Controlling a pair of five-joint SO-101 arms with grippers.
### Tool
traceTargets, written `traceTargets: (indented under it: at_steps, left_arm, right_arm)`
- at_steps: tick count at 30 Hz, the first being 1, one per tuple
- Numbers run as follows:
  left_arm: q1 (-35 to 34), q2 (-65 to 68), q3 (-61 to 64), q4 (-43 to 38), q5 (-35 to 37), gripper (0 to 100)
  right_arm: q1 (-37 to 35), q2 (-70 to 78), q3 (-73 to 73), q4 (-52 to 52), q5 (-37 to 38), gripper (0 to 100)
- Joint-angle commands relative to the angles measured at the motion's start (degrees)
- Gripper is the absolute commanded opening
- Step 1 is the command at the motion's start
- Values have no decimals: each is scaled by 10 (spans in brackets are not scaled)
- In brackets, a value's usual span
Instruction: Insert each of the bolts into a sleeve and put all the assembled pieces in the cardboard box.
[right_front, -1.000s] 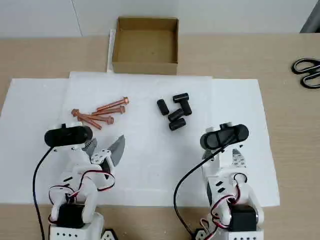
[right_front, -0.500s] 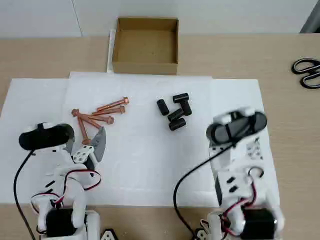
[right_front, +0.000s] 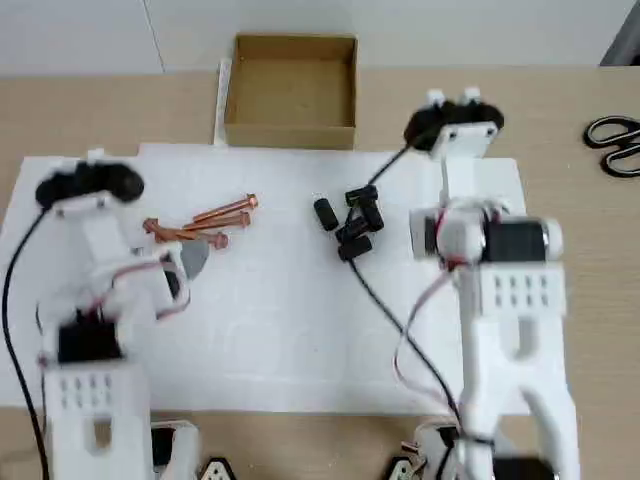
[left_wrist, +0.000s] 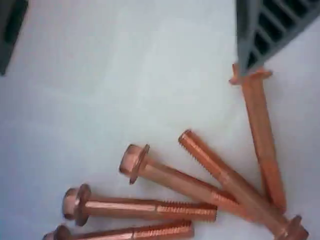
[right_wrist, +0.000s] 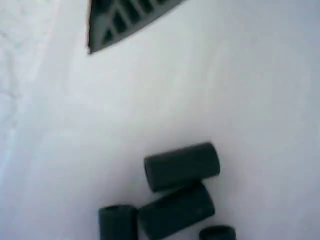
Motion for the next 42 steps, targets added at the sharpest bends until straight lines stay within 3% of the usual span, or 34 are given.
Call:
traceTargets:
  at_steps: [1,7,12,25,42]
  left_arm:
    - [-4,181,-135,33,-4,281]
    - [-70,388,-272,90,-3,281]
    - [-98,459,-306,97,-6,280]
    - [-35,462,-308,117,-56,280]
    - [-34,461,-306,117,-55,280]
  right_arm:
    - [-16,50,-55,-32,-8,162]
    - [-53,112,-58,-103,-9,162]
    - [-58,229,-93,-151,-9,162]
    - [-70,557,-424,-22,-7,162]
    - [-82,606,-466,0,-10,161]
